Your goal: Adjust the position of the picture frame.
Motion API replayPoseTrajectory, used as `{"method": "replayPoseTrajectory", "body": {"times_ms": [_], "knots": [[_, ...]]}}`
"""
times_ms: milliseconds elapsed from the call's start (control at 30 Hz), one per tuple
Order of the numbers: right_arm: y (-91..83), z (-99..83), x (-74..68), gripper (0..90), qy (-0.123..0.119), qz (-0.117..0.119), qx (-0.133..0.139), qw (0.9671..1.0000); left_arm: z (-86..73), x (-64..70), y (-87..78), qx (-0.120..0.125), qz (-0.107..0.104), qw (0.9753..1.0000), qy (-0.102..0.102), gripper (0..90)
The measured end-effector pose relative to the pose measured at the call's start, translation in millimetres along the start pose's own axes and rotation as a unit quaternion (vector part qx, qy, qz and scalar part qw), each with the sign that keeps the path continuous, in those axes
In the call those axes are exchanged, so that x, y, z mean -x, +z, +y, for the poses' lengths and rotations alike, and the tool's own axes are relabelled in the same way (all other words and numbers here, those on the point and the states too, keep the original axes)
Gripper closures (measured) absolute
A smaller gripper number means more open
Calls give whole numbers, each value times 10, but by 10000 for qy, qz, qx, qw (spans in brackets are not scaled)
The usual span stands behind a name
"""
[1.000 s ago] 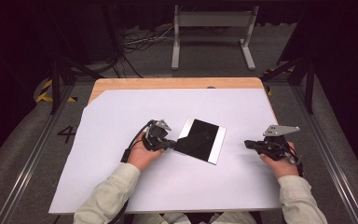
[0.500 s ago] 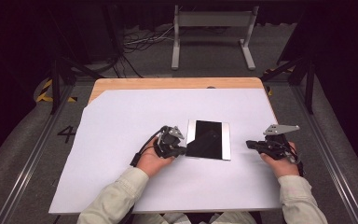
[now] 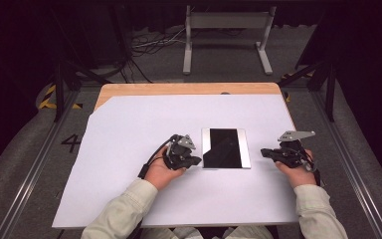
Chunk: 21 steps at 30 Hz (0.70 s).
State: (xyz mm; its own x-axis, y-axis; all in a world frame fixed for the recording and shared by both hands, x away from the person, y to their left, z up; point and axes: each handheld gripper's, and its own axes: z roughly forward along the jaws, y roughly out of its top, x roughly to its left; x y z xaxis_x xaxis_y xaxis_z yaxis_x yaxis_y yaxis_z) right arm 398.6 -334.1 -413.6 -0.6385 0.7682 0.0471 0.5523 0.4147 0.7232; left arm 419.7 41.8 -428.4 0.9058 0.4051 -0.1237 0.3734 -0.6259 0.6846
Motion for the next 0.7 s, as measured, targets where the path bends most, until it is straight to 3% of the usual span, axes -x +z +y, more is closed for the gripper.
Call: {"method": "replayPoseTrajectory", "body": {"times_ms": [300,700], "knots": [[208,300,4,900,-85,16,-88,9999,-166,-139,-240,48,277,9994,-179,900],[609,615,129,900,117,-429,-359,9984,-352,-183,-362,8,455,9984,-348,900]]}}
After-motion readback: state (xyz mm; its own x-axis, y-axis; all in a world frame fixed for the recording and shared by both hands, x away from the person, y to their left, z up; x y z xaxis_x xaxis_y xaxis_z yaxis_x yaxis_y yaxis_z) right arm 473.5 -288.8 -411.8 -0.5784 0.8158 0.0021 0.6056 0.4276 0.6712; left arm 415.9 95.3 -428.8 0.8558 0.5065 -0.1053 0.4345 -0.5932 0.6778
